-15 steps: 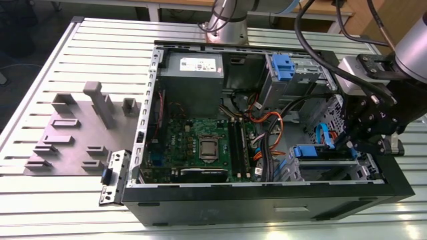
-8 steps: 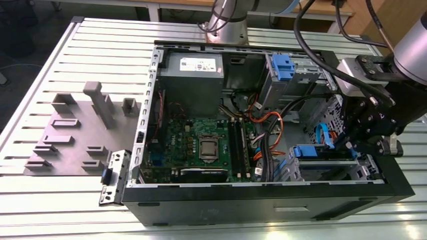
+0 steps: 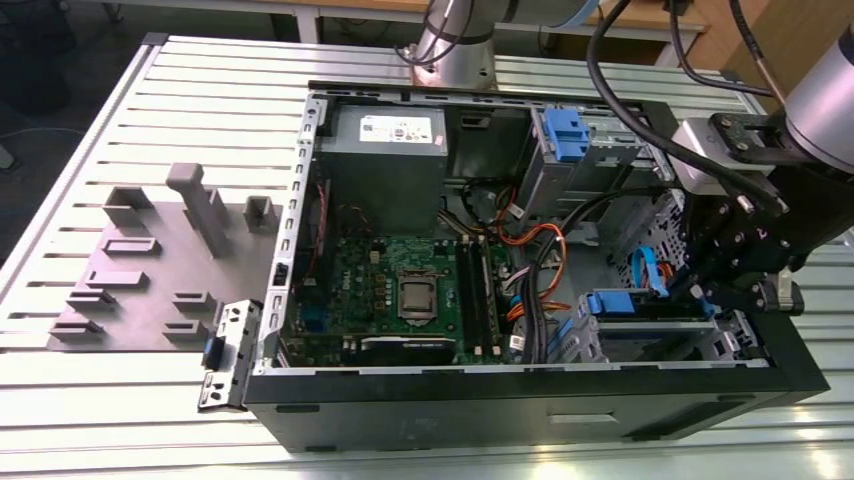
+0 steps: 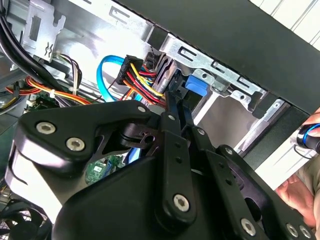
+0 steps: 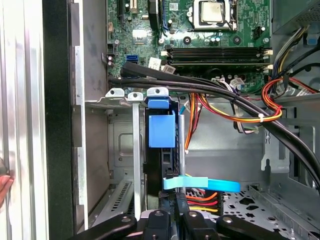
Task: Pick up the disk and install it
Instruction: 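Insert the second disk wire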
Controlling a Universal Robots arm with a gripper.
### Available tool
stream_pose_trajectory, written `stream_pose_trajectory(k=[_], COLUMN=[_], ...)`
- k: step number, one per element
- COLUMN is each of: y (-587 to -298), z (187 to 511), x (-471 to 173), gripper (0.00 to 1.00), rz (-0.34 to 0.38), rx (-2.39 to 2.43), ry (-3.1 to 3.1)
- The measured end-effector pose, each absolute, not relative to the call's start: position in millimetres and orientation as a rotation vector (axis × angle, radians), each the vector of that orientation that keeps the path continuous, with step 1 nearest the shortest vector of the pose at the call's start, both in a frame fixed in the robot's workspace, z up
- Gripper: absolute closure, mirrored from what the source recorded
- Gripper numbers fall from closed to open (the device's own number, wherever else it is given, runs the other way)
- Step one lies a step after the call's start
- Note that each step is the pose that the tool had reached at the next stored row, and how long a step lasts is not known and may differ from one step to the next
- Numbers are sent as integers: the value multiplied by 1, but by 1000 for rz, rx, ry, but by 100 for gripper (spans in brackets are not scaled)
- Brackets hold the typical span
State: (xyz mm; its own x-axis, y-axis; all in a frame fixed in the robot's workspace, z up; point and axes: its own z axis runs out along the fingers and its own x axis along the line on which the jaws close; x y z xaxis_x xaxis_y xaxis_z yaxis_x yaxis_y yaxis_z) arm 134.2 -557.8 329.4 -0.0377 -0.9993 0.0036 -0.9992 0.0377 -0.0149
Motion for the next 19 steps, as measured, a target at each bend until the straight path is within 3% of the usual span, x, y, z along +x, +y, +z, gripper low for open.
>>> stream_pose_trajectory(k=[11, 14, 15, 19], y=[-558, -558, -558, -558], z=[327, 327, 327, 327], x=[134, 134, 134, 134], gripper=[84, 82, 76, 76], rz=[-21, -19, -20, -21], rx=[-2174, -2173, -2173, -2174], ry=[2257, 2257, 2257, 2257])
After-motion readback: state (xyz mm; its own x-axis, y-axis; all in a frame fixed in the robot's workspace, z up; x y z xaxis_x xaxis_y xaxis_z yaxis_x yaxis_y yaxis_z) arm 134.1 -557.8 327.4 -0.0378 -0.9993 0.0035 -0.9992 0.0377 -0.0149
